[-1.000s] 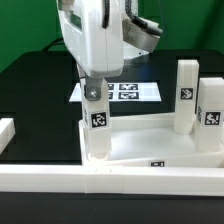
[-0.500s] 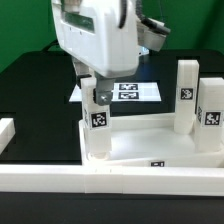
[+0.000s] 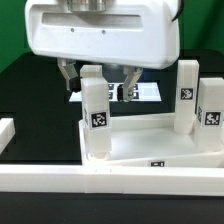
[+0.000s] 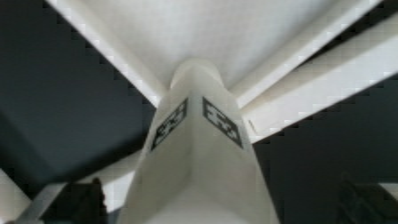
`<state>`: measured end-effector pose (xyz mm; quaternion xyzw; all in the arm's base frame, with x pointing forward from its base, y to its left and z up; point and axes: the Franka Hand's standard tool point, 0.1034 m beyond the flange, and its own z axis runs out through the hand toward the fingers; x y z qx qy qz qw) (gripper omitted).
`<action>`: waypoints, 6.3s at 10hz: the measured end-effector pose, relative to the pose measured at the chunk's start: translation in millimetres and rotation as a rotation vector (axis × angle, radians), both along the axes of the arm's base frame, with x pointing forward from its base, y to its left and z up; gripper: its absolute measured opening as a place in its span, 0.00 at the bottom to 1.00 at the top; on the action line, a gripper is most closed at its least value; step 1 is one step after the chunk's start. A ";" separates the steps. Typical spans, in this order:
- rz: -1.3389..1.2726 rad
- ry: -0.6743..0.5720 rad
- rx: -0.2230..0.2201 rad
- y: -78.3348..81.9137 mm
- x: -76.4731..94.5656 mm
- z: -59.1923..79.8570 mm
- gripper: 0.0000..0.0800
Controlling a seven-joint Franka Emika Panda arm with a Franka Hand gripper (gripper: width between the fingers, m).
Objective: Assemble desk
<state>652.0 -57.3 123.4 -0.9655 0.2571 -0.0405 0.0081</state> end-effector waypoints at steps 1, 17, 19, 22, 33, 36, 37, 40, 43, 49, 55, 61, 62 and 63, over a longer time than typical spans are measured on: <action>0.085 -0.001 -0.007 0.9 0.2 -0.2 0.81; 0.496 0.011 -0.057 -5.0 -1.5 -1.1 0.36; 0.264 0.012 -0.026 -8.1 -0.9 0.8 0.36; -0.063 0.005 0.012 -8.0 -0.7 0.9 0.36; -0.752 0.019 0.082 -10.4 -4.3 -4.5 0.64; -0.541 0.020 0.064 -5.2 -4.4 -5.2 0.80; -0.431 0.020 0.055 -2.4 -4.1 -5.1 0.80; -0.149 0.017 0.036 1.3 -3.7 -5.4 0.81; 0.145 0.002 0.003 3.9 -2.9 -7.7 0.81; 0.488 0.006 -0.041 -1.3 -5.6 -10.7 0.81; 0.444 0.006 -0.037 -1.4 -5.7 -10.9 0.36; -0.103 0.020 0.047 -14.0 -3.8 -8.8 0.36; -0.178 0.022 0.056 -15.2 -4.4 -10.3 0.36; -0.306 0.023 0.075 -15.5 -4.3 -10.9 0.36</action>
Offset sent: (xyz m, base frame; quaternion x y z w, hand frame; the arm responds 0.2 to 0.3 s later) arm -0.0047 0.0072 0.0061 0.0000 0.0010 -0.2259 0.9742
